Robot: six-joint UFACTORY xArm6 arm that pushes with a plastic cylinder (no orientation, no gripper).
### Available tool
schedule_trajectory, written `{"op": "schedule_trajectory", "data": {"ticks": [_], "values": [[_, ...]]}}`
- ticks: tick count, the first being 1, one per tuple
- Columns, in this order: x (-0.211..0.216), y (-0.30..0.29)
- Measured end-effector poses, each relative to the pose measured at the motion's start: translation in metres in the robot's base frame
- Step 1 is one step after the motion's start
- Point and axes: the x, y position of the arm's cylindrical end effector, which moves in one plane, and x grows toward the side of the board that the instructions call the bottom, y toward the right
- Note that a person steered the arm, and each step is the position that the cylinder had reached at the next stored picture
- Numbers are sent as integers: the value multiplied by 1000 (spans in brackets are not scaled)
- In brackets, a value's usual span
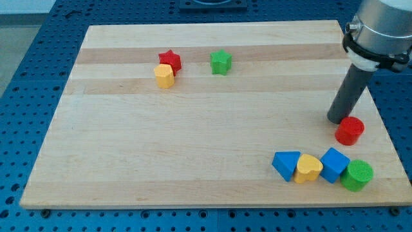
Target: Push the red circle above the green circle
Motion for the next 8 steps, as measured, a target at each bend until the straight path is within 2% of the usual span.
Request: {"op": "schedule_trajectory", "data": {"ticks": [2, 5, 8], "values": [[12, 1], [12, 45], [16, 6]]}}
